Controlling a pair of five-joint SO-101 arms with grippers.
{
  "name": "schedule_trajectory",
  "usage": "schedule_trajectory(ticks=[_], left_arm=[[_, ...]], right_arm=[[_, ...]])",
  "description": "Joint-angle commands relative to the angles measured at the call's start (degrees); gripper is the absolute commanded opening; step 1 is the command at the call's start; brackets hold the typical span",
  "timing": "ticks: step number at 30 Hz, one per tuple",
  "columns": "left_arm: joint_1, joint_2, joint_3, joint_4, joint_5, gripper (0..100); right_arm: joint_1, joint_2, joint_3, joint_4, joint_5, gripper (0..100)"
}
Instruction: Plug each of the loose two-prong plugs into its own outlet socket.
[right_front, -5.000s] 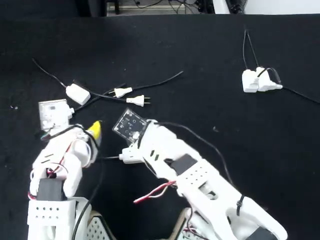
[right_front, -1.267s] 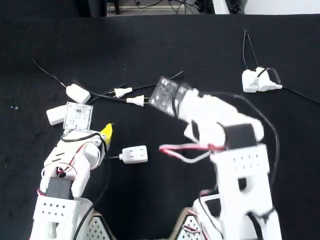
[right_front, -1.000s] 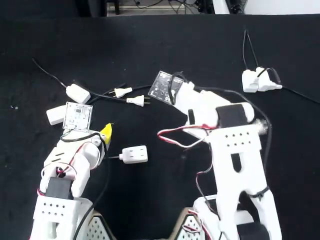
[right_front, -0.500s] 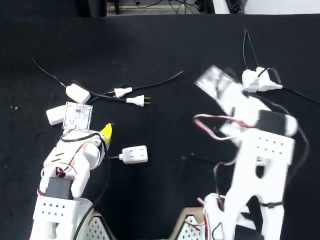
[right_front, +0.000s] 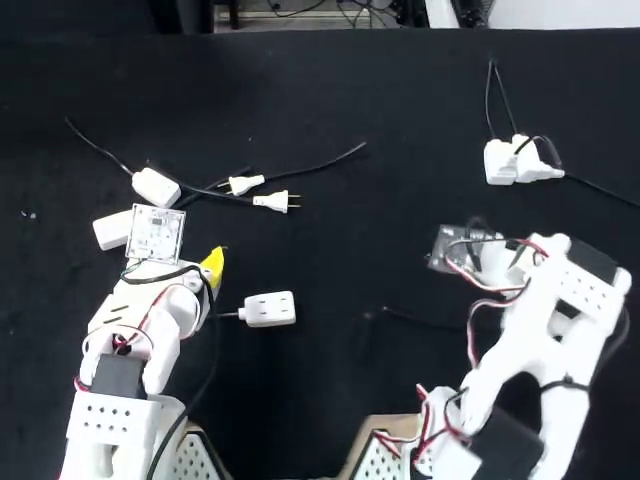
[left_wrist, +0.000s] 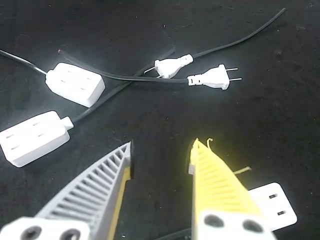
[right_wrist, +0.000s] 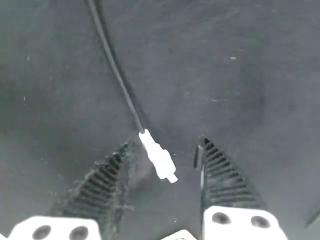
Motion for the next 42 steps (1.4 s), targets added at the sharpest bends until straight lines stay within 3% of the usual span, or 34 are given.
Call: schedule_trajectory(ticks=[1,8,20,32,38,42], left_arm=[[-0.5,-0.4,-0.5,-0.5,0.0,20],[-0.5,-0.4,-0.5,-0.5,0.0,20],[-0.5,-0.4,-0.5,-0.5,0.0,20],[-0.5,-0.4,-0.6,-0.5,0.0,20],[-0.5,-0.4,-0.5,-0.5,0.0,20],[-0.5,-0.4,-0.5,-0.5,0.0,20]], right_arm=[[3.9,3.4,-0.3,-5.3,2.5,24.3],[6.8,11.6,-0.2,-14.8,4.3,27.7],[7.6,14.6,-0.7,-15.0,7.3,27.6],[8.2,3.6,-2.6,-1.3,6.9,27.6],[9.3,2.9,-0.6,-0.6,7.5,27.5],[10.9,2.9,0.7,-0.7,11.7,27.5]])
